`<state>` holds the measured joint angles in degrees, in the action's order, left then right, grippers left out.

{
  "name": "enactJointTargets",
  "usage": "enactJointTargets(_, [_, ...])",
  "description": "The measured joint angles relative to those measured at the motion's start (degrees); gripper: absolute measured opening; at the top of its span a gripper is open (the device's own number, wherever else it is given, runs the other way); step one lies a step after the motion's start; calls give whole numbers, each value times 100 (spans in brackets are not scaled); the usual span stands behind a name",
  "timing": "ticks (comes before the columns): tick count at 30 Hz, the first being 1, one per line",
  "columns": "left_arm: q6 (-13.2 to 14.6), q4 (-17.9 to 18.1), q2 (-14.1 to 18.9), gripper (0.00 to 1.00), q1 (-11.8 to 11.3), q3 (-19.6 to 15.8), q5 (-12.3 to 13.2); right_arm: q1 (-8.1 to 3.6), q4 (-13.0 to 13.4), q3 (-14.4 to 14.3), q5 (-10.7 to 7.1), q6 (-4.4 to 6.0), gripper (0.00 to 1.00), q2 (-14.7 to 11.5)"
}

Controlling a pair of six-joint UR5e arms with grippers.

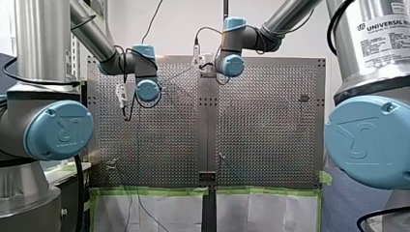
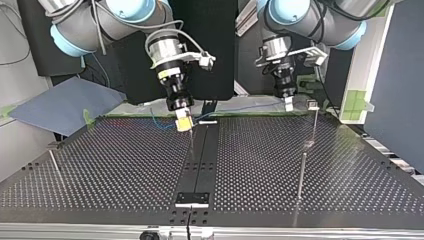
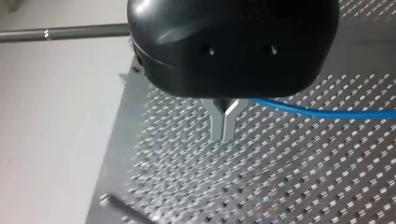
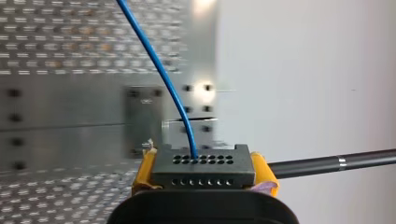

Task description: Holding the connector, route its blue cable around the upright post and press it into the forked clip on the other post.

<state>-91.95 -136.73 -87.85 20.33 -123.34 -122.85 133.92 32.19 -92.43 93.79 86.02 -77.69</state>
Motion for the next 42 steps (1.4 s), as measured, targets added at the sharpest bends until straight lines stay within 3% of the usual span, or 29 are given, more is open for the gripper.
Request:
enactJointTargets(5, [-48,-302,304,3,-303,164,286,-60,-320,270,-196,26,0,-39])
enactJointTargets(10, [-226,-623,604,3,-624,450,563,-97,-620,340,-431,58,0,-9])
enactJointTargets(16, [-441,-985,702,3,-1010,831,770,-119,-897,411,-630,69,0,56])
enactJointTargets(22, [-487,-1071,703,5,-1354,1052,825,-142,-1046,679,-716,68,0,256])
enactJointTargets(32, [-675,-1449,278,8,-1578,1504,1246,-165,-999,1093,-856,78,0,544])
enactJointTargets(42, [-1002,-1518,-74,10,-1687,2111,1501,-177,-995,1501,-895,90,0,735])
